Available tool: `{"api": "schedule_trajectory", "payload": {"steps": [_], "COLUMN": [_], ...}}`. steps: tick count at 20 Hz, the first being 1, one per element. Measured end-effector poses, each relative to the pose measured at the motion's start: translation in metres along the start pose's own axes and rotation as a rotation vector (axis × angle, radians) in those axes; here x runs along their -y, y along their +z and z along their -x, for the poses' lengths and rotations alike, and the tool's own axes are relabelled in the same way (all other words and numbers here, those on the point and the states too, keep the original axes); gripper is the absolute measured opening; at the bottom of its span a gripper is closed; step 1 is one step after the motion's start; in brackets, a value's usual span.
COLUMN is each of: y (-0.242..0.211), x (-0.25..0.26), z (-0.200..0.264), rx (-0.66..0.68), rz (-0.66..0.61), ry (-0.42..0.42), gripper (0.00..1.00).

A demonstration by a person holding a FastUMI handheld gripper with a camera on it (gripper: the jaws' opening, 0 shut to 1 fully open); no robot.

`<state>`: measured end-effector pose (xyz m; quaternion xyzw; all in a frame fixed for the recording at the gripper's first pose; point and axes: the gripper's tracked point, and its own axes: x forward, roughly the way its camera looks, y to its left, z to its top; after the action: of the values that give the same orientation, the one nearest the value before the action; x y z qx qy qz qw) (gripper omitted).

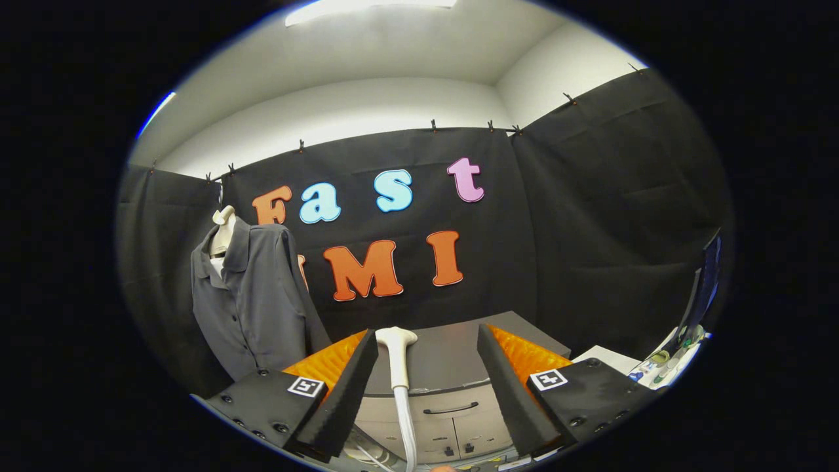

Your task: Iron the clothes twice with a garment steamer, once on the left side and once on the right side.

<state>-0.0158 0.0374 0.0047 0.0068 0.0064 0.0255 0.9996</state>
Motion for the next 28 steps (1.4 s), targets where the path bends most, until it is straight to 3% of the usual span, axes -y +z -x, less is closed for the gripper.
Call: {"api": "schedule_trajectory", "payload": {"steps": [18,28], "y": [0.014,-0.017], "x": [0.006,-0.08], "z": [-0.009,-0.035], "rx": [-0.005,-0.087], "rz": [0.029,0.029], "ry": [-0.13,-0.122], "gripper": [0.98,0.98]}}
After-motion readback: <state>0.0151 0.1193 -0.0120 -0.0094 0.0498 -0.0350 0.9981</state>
